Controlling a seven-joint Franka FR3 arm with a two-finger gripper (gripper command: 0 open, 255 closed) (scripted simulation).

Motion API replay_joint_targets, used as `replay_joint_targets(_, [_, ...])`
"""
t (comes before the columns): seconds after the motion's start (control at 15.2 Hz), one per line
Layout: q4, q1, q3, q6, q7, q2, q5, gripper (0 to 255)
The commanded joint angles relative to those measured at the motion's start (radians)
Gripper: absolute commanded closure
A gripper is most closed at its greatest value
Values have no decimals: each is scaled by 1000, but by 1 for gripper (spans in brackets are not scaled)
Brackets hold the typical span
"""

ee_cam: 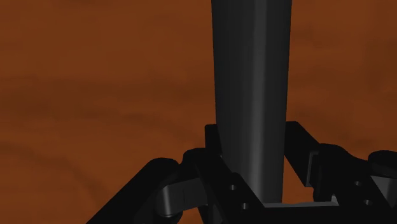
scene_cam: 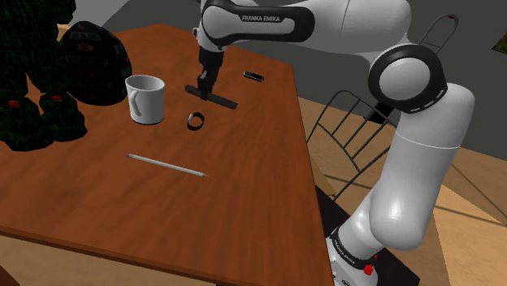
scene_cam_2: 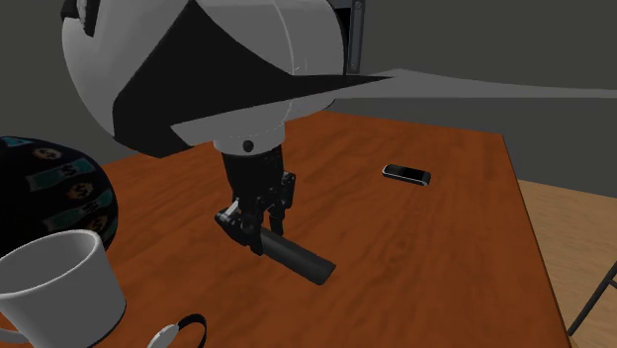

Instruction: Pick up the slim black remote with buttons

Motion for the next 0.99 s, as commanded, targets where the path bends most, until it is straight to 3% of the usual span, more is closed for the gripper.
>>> replay_joint_targets(0.0, [18,0,0,-22,-2,-3,1,255])
replay_joint_targets(0.92, [205,5,1,-192,-14,13,2,255])
